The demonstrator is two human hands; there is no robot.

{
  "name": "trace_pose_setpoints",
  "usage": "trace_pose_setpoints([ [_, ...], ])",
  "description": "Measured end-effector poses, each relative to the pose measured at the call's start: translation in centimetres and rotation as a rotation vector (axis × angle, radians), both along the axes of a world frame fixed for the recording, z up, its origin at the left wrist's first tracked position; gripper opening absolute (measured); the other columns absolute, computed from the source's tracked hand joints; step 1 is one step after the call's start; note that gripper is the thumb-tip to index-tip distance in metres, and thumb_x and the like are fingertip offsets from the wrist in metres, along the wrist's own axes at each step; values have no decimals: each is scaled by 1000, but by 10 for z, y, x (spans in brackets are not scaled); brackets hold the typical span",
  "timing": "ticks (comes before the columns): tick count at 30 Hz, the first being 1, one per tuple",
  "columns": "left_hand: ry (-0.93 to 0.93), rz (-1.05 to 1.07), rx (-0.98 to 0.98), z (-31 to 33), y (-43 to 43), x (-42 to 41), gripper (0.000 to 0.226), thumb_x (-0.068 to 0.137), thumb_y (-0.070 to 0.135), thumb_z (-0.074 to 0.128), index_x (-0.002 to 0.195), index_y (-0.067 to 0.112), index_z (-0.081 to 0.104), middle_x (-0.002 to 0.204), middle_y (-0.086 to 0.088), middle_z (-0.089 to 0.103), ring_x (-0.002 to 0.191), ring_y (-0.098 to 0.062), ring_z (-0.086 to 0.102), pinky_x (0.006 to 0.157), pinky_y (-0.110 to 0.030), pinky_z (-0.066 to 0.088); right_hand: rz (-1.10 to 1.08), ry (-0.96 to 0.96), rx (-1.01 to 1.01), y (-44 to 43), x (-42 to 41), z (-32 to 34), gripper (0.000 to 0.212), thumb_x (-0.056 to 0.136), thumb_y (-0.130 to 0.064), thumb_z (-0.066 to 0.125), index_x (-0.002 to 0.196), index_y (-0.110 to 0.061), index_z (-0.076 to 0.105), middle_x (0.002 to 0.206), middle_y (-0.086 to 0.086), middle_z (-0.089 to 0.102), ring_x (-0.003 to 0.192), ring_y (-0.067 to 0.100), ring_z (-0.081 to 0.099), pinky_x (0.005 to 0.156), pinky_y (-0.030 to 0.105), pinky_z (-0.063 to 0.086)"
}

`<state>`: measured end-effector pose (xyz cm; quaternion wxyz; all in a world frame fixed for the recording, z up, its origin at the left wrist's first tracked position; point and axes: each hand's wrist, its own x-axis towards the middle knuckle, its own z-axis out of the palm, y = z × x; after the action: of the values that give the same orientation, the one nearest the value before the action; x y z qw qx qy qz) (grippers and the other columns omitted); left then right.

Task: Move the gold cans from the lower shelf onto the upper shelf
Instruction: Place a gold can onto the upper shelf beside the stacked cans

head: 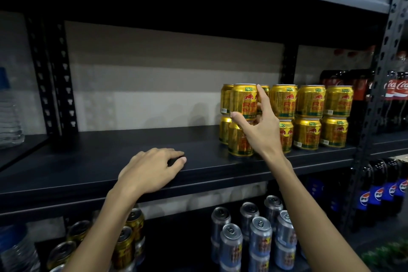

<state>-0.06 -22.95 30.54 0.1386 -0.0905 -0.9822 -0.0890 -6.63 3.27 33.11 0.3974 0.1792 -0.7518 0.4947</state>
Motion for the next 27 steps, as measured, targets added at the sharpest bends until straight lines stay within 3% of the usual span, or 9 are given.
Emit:
trace_pose_setpoints([
  [3,10,-3,1,-1,0,0,48,100,60,28,142,44,46,150,18,43,136,-13,43,105,-39,36,-6,-6,8,-2,4,-2,90,92,-36,74,162,-34,17,138,-19,42,103,-36,38,91,5,38],
  [7,9,-10,10,-1,-1,-1,48,100,60,28,141,44,47,149,19,44,136,-14,44,105,-40,36,-7,-25,-8,-7,7,-4,90,95,-39,70,162,-36,11,144,-12,48,116,-11,48,101,19,44],
  [11,28,-13,27,-2,-1,0,47,100,60,30,139,43,49,147,19,47,133,-14,46,103,-39,38,-26,-18,-34,-11,10,-11,90,97,-35,68,163,-35,7,129,-23,50,102,-26,49,89,-1,37],
  [13,42,-15,34,-2,0,1,47,100,59,30,139,42,50,145,19,49,132,-14,48,101,-39,38,-45,7,-49,-14,13,-17,91,97,-32,69,163,-33,6,128,-21,51,107,-25,50,91,-2,38],
  [17,71,4,70,-4,0,2,45,99,59,33,136,42,53,138,15,57,124,-17,55,95,-38,42,-132,142,-85,-23,22,-31,89,95,-25,72,163,-25,13,155,-5,38,141,7,41,117,31,39],
  [20,238,63,67,-11,1,6,40,98,55,37,127,39,59,116,9,69,104,-19,64,77,-34,45,-200,335,-162,-35,40,-49,73,92,-12,72,154,-8,33,150,9,43,141,21,42,117,37,39],
  [23,556,111,4,-31,7,16,33,99,42,42,102,29,72,89,5,73,82,-23,67,64,-33,42,-164,502,-75,-55,58,-86,52,87,1,70,135,7,50,134,26,54,132,34,50,115,37,40],
  [25,723,65,13,-52,5,23,33,98,34,44,96,23,75,92,5,74,84,-21,67,71,-35,42,-68,475,1,-70,65,-114,42,88,-1,67,127,8,56,129,27,57,130,33,52,113,35,40],
  [27,774,5,22,-75,-7,29,30,98,29,47,113,20,72,114,5,71,104,-17,64,88,-35,37,19,386,23,-87,69,-138,39,88,-3,66,126,6,59,132,24,57,132,31,52,114,36,40],
])
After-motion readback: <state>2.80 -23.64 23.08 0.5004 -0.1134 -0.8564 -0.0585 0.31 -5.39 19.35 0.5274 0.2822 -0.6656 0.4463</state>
